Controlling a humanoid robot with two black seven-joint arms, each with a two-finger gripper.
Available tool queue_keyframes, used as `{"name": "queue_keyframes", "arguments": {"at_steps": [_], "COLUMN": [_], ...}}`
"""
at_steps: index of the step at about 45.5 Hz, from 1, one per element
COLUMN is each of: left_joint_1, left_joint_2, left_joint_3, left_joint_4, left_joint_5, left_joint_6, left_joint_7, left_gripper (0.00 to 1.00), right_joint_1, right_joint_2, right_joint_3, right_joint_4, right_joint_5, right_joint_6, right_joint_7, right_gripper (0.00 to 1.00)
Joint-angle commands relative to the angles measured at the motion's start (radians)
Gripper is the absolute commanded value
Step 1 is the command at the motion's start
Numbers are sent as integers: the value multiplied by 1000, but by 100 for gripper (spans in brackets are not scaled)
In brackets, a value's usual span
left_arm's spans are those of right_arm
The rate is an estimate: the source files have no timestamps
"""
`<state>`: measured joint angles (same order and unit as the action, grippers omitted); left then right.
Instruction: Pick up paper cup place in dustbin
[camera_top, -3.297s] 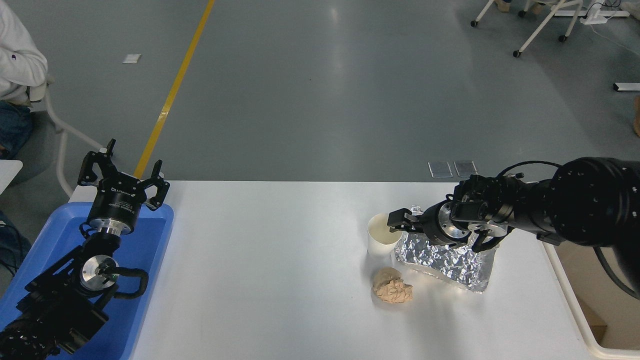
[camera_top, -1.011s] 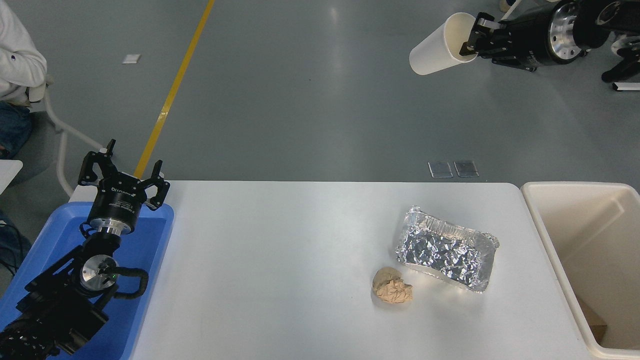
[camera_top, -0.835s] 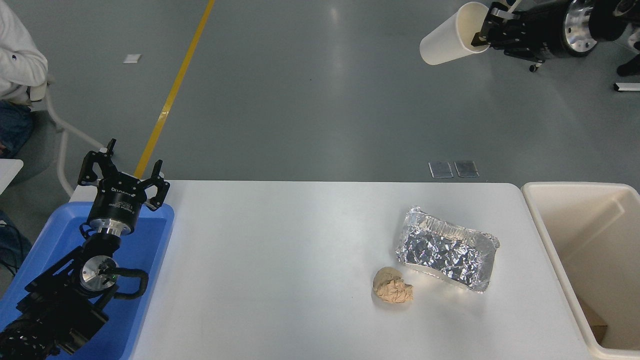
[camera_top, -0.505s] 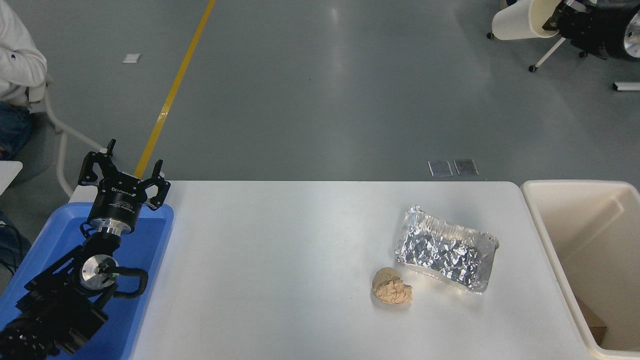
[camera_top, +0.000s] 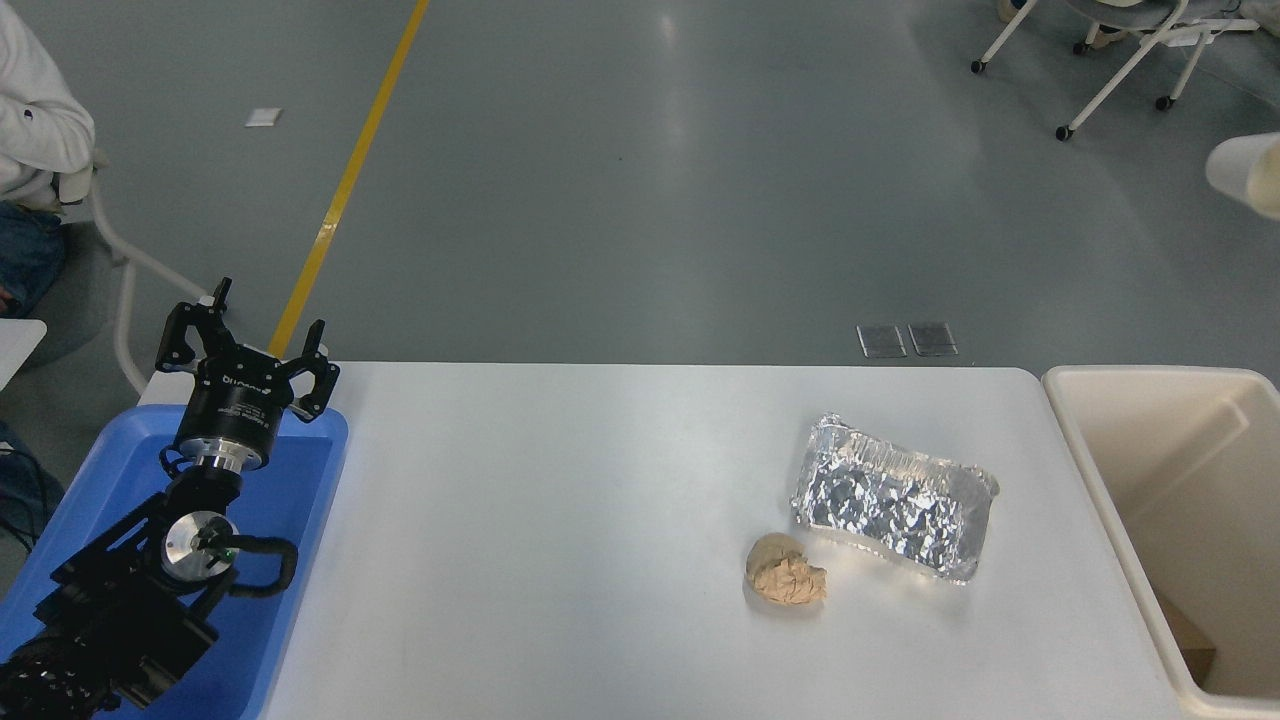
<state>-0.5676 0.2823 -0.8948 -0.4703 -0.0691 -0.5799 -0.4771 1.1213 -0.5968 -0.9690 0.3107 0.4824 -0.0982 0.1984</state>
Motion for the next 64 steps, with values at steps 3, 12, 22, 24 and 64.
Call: {"name": "queue_keyframes", "arguments": {"at_steps": [3, 12, 22, 24, 64], "left_joint_1": [0, 0, 0, 0, 0], "left_joint_2": [0, 0, 0, 0, 0], "left_joint_3": [-1, -1, -1, -1, -1], "left_joint_4": [-1, -1, -1, 1, -1], "left_joint_5": [0, 0, 0, 0, 0], "left_joint_6": [0, 0, 0, 0, -1], "left_joint_7": [0, 0, 0, 0, 0], "left_gripper": [99, 99, 99, 99, 99], "right_joint_1": [-271, -380, -472, -482, -258], "right_joint_2": [-1, 6, 26, 31, 40], "right_joint_3": [187, 282, 305, 305, 107], "right_joint_4": [-65, -65, -64, -64, -1], "right_joint_5": [21, 22, 21, 21, -178], "right_joint_6": [-81, -95, -97, -97, -77], "right_joint_7": [-8, -8, -8, -8, -2], "right_gripper": [0, 0, 0, 0, 100]}}
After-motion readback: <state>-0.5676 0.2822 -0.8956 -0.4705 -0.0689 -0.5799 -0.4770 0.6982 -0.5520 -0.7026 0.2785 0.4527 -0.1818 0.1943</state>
